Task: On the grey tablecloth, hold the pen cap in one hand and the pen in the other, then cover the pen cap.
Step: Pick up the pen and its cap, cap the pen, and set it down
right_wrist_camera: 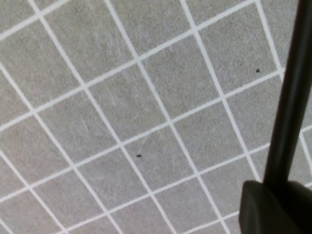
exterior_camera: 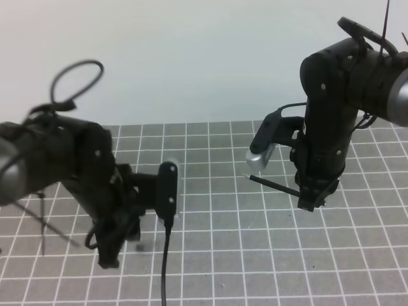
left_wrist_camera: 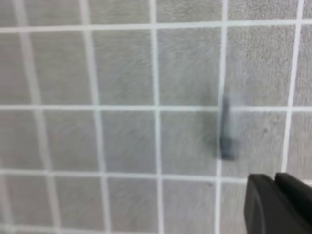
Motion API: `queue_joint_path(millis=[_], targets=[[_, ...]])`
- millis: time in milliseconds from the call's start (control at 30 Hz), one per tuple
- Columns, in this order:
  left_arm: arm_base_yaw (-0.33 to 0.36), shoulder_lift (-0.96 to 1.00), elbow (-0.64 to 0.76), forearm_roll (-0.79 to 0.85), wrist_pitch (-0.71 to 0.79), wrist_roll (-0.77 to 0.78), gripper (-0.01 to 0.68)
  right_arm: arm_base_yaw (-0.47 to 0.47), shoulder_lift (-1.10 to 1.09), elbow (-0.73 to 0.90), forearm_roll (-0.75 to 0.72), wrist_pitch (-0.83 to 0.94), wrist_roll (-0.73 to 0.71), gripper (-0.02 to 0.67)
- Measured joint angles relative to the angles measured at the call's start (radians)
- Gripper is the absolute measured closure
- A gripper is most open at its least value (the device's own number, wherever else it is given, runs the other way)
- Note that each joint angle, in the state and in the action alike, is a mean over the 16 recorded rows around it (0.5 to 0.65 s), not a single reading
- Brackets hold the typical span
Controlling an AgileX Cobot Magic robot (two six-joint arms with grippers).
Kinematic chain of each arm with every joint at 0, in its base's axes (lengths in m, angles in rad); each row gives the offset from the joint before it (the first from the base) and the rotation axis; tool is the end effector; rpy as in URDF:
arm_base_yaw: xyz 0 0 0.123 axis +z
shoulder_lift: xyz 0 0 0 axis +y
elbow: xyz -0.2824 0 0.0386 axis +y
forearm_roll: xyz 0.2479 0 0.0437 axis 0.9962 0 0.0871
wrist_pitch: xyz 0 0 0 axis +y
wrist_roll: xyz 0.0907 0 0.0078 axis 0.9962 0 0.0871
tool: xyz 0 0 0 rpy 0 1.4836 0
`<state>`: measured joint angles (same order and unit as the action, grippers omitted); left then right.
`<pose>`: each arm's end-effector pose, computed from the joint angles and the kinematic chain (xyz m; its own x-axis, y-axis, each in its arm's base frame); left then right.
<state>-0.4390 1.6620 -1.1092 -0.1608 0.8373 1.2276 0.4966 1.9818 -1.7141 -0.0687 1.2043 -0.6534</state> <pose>0.2873 -0.1469 0.2207 0.0259 0.9749 -0.2212 0.9809 0.0179 0.1939 0.3682 0.1929 0.2537 -0.3811 -0.9185 -0.1051 -0.9040 0.3941 -0.1655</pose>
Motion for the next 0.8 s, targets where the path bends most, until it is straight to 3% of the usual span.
queue_joint_path(millis=[400,567,800], targets=[[0.001,-0.134,-0.002,0.029,-0.066,-0.042,0.653,0.000,0.000,0.000,0.036,0.000,0.025,0.587],[0.007,-0.053,-0.046,0.098,-0.113,-0.252,0.589,0.000,0.001,0.000,0.059,0.000,0.024,0.587],[0.028,0.167,-0.219,0.173,-0.055,-0.586,0.438,0.000,0.000,0.000,0.074,0.000,0.023,0.582]])
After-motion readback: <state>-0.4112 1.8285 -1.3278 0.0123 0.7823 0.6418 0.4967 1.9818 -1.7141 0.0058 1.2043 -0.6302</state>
